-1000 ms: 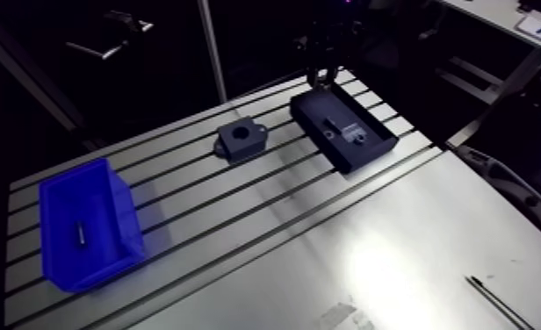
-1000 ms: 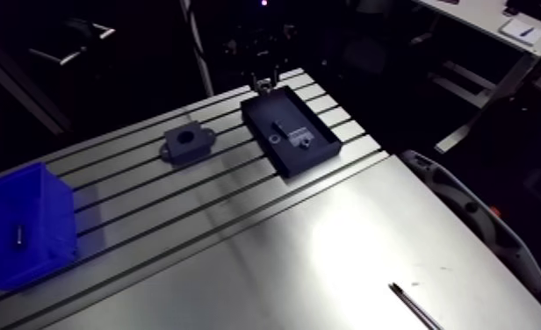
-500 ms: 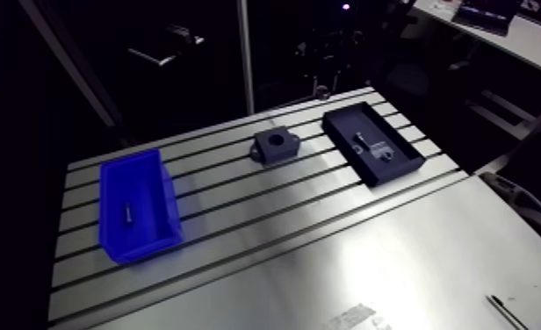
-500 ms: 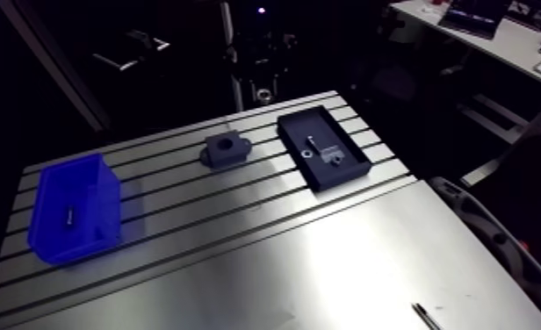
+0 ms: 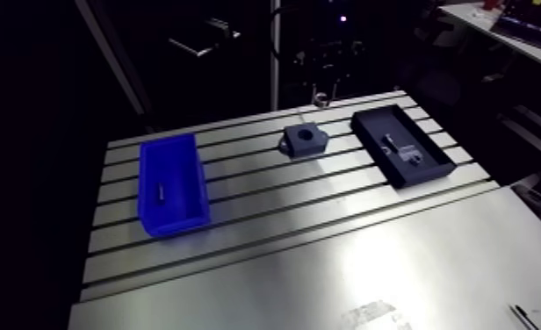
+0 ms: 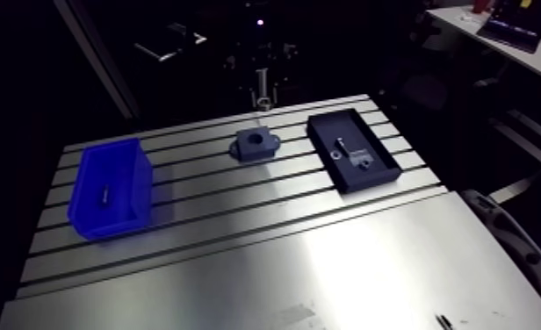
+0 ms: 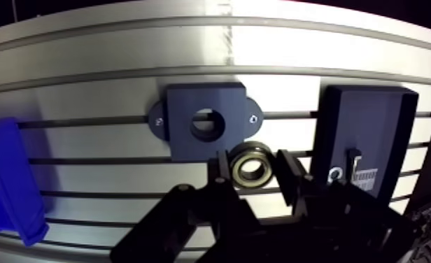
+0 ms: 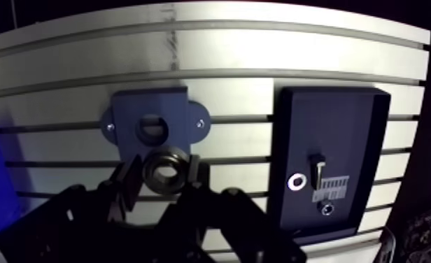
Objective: Pick up the bearing and press it into the housing until flush.
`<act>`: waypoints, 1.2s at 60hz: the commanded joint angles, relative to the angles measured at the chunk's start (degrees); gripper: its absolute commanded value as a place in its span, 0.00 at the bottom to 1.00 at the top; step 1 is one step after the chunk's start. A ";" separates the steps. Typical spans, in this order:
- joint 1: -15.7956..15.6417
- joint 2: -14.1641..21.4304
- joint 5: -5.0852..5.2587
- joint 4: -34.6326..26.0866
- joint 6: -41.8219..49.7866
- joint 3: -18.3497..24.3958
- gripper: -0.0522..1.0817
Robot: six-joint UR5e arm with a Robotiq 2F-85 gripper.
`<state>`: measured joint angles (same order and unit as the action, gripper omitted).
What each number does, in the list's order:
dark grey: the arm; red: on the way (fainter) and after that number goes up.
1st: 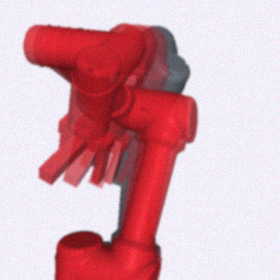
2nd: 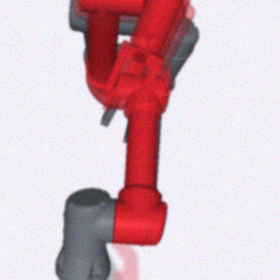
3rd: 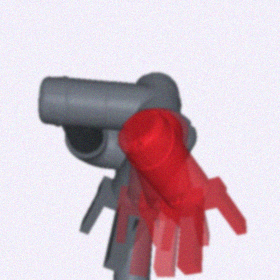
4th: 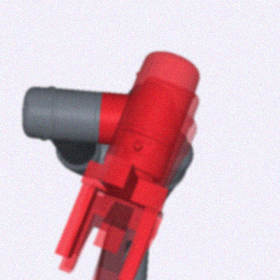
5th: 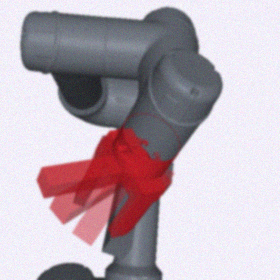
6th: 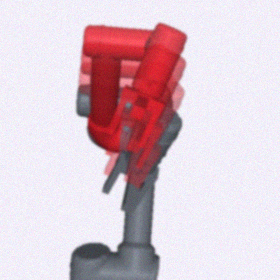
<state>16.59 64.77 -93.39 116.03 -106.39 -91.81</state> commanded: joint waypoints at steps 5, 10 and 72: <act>-0.07 -1.51 -0.08 2.20 -0.60 -0.85 0.73; -0.23 -1.89 -0.01 2.81 -0.54 -1.12 0.73; -1.65 -4.68 0.97 5.56 -0.09 -2.71 0.74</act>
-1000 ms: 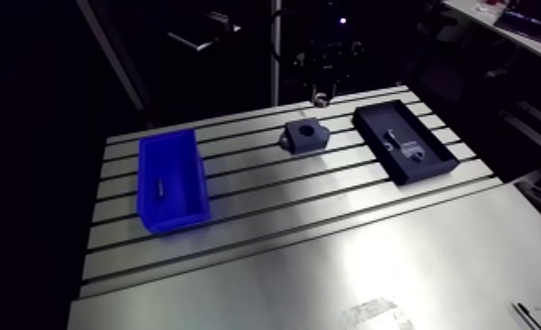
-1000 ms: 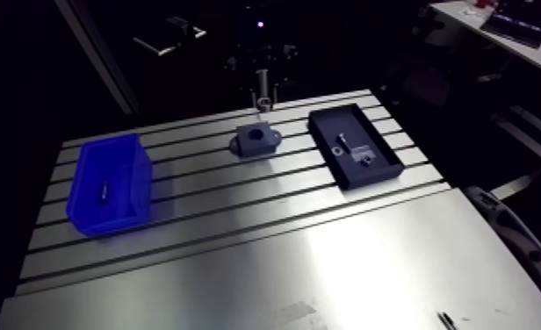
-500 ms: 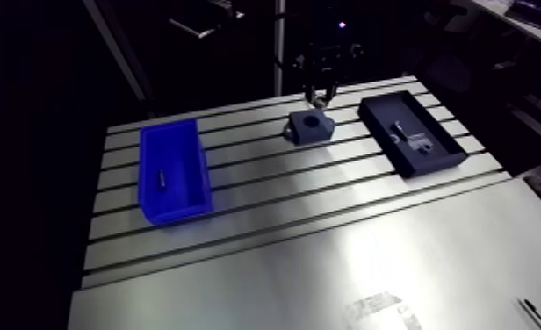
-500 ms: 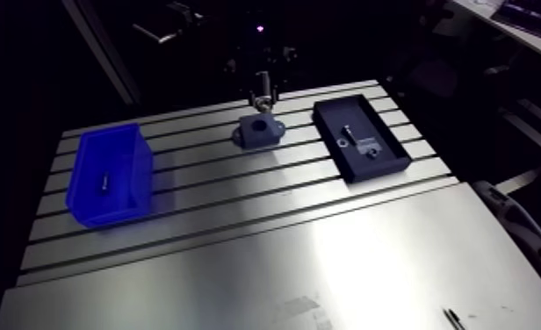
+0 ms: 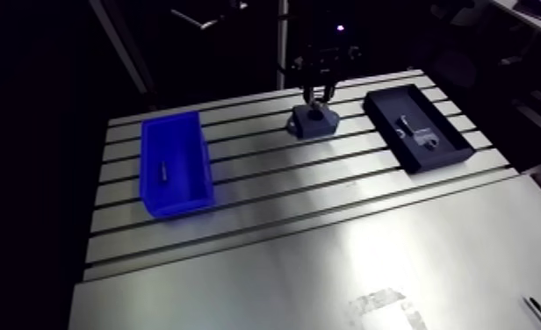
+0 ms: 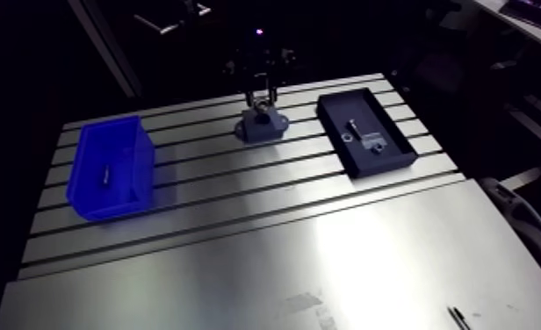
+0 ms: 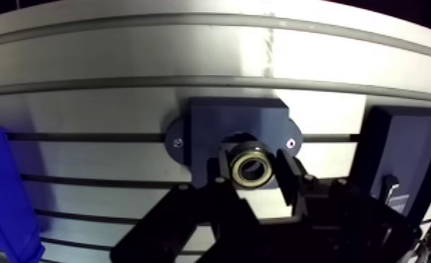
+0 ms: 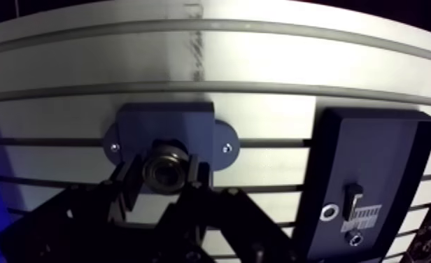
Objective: Pick up the bearing and press it into the housing until flush.
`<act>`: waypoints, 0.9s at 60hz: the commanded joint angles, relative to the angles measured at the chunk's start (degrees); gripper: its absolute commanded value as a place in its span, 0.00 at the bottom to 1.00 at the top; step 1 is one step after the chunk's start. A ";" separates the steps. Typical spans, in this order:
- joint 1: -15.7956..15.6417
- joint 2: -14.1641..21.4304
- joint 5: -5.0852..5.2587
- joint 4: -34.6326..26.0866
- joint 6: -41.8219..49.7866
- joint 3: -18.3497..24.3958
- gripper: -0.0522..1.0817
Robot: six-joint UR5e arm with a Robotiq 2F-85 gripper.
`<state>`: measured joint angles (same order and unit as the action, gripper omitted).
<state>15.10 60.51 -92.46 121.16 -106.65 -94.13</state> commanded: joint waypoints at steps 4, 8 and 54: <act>-0.39 -0.85 0.05 0.44 0.24 -0.40 0.74; -0.42 -1.03 0.05 0.44 0.18 -0.40 0.74; -0.24 -1.85 0.21 2.03 -0.28 -0.40 0.74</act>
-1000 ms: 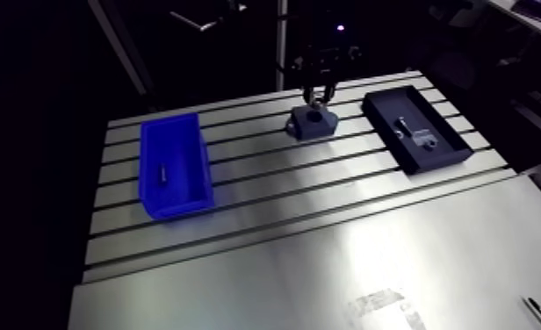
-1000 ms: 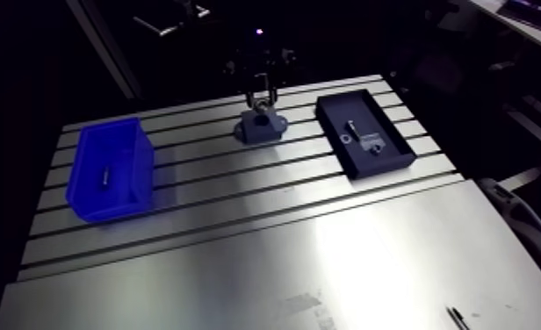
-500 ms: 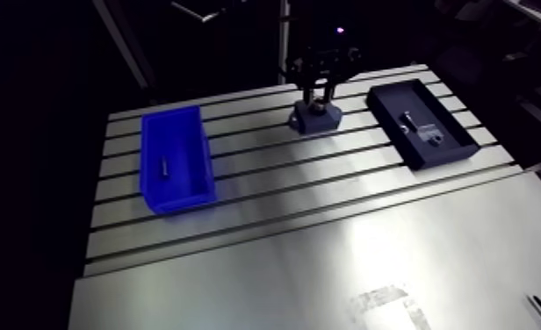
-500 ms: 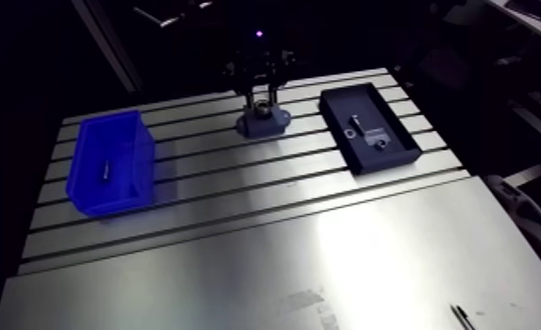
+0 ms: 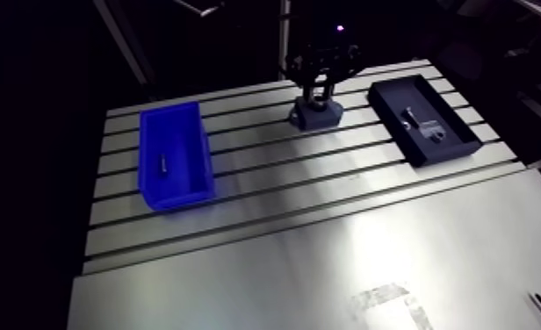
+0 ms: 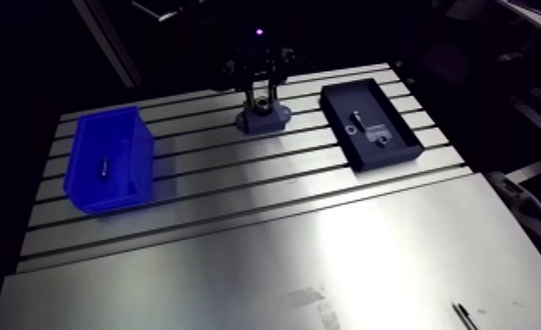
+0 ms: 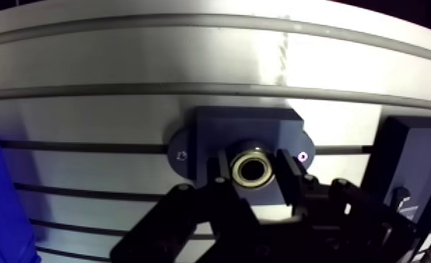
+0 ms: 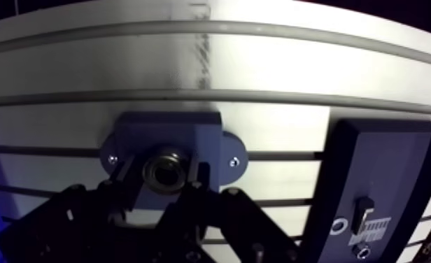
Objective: Pick up the bearing and press it into the housing until flush.
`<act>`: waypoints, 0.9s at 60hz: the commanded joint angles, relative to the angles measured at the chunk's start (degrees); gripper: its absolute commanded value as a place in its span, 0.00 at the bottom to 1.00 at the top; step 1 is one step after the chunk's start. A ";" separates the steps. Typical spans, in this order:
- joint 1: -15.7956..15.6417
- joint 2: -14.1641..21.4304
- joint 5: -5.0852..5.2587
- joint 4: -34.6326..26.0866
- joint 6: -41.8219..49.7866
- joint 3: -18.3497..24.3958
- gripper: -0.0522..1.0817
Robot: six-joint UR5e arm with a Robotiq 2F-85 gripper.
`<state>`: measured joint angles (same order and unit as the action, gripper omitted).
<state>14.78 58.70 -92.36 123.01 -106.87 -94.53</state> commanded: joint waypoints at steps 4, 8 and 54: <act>0.08 -0.04 0.12 0.17 -0.14 0.00 0.74; 0.08 0.04 0.12 0.17 -0.14 -0.09 0.74; 0.08 0.14 -0.14 0.17 -0.32 -0.97 0.74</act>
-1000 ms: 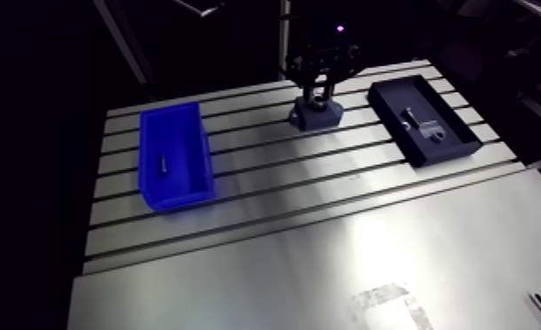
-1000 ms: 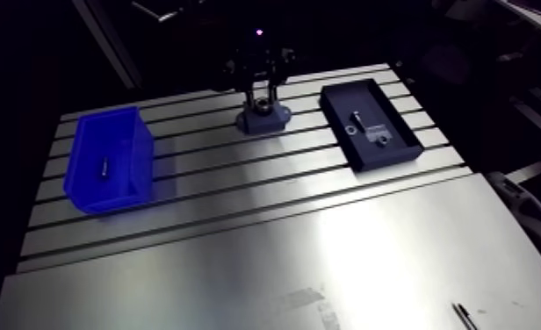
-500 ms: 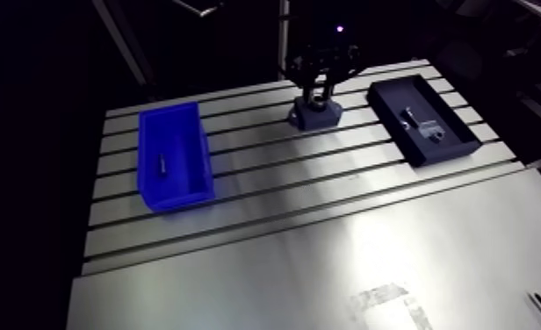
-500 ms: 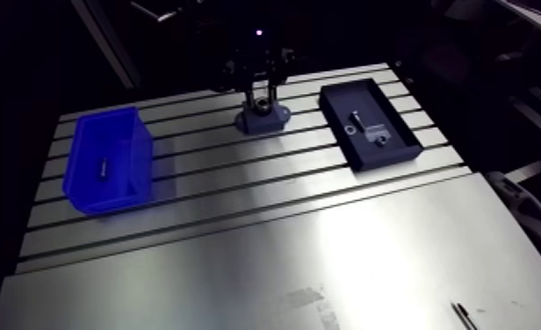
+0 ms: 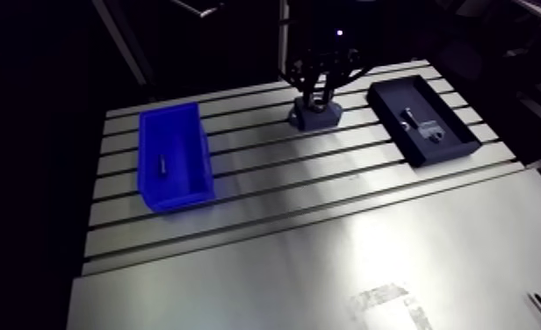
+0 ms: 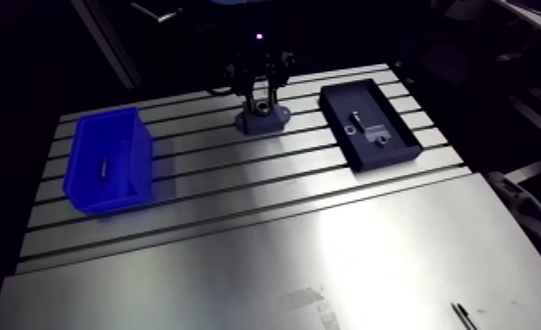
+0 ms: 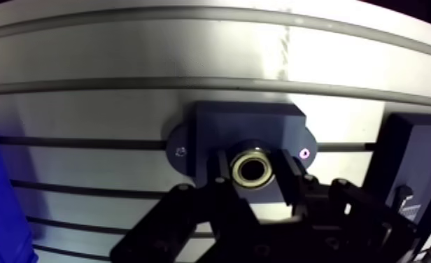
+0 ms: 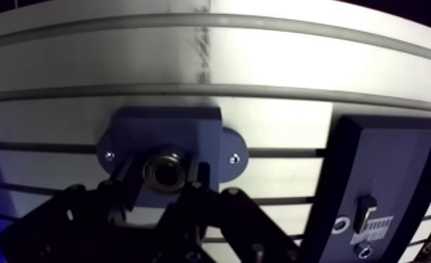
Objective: Pick up the bearing and press it into the housing until flush.
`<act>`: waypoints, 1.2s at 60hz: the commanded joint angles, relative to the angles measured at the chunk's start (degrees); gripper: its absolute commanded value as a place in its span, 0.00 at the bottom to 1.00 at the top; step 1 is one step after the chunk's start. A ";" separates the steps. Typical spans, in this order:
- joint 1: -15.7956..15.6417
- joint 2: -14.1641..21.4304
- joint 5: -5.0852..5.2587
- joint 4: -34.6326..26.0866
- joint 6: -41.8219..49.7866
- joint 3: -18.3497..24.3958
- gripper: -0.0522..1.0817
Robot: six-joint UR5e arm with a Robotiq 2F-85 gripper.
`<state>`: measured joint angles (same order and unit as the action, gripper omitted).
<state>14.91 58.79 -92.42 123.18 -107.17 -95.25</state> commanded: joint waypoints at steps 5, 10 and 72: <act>-0.04 0.04 -0.08 0.00 -0.02 -0.24 0.74; 0.03 0.04 -0.17 0.00 -0.02 -0.24 0.74; 0.30 4.50 -0.16 -1.58 -1.07 1.10 0.05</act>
<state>15.02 60.35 -92.38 122.81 -108.03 -95.20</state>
